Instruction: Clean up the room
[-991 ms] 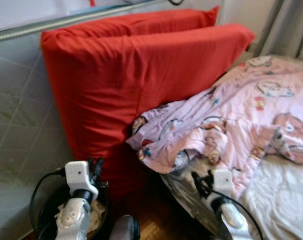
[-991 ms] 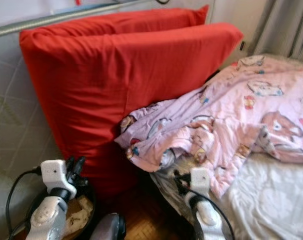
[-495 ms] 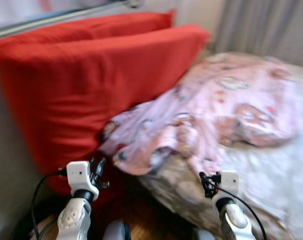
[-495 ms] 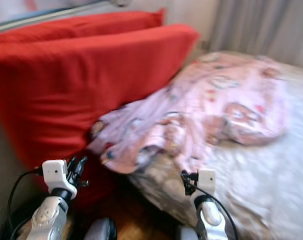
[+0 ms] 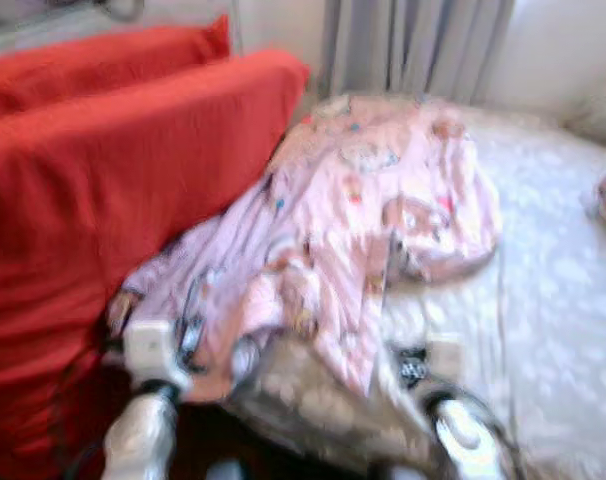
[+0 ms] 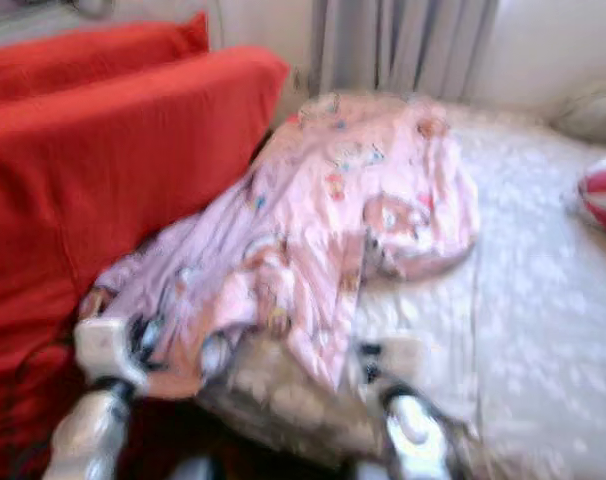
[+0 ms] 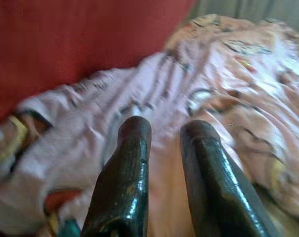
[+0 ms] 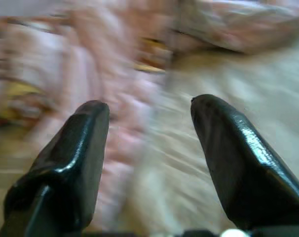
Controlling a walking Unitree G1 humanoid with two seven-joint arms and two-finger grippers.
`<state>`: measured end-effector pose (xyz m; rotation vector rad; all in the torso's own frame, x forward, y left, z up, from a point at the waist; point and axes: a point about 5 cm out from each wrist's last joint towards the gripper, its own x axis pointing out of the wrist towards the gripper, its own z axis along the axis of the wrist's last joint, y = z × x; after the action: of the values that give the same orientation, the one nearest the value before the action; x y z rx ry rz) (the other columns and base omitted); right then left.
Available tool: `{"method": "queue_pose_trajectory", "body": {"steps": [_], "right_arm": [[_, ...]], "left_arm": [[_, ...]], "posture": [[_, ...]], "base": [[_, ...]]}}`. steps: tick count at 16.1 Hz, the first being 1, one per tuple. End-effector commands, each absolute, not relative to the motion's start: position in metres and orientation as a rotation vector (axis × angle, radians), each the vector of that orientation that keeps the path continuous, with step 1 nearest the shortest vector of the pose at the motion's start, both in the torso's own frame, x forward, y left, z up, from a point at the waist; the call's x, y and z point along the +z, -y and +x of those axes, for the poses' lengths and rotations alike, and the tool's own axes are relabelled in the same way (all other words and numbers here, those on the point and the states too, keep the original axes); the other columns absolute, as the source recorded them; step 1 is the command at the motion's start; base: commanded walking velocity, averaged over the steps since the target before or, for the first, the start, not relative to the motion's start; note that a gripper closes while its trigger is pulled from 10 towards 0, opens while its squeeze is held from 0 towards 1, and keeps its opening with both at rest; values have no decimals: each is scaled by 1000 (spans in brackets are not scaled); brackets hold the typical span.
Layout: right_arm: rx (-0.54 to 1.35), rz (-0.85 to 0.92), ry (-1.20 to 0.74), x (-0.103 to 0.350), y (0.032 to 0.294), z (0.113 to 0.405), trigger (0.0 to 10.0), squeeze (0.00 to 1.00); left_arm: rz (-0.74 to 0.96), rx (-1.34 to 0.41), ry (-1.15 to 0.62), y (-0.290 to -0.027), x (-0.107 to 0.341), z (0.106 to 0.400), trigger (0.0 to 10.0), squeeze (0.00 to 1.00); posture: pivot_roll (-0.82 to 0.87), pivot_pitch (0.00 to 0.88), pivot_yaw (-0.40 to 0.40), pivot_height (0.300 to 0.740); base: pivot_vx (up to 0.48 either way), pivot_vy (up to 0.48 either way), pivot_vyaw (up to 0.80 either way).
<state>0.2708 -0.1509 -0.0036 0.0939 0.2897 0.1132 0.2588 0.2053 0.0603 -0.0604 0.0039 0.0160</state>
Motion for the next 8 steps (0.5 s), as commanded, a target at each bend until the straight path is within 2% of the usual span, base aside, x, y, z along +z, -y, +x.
{"method": "queue_pose_trajectory", "body": {"steps": [1, 4, 5, 8], "right_arm": [[118, 55, -273, -2, 160, 269, 10000, 0], [167, 113, -305, -6, 152, 267, 10000, 0], [201, 140, -331, -9, 147, 265, 10000, 0], [241, 138, -348, -11, 143, 264, 10000, 0]], "left_arm": [[-80, -9, -2, -195, 60, 261, 10000, 0], [-80, -8, -2, -195, 60, 261, 10000, 0], [-80, -9, -2, -195, 61, 261, 10000, 0], [-80, -13, -4, -195, 60, 260, 10000, 0]], "posture": [[44, 0, 9, 613], [44, 0, 9, 613], [43, 0, 10, 613], [47, 0, 10, 613]], "base": [[307, 0, 800], [306, 0, 800], [311, 0, 0], [0, 0, 0]]}}
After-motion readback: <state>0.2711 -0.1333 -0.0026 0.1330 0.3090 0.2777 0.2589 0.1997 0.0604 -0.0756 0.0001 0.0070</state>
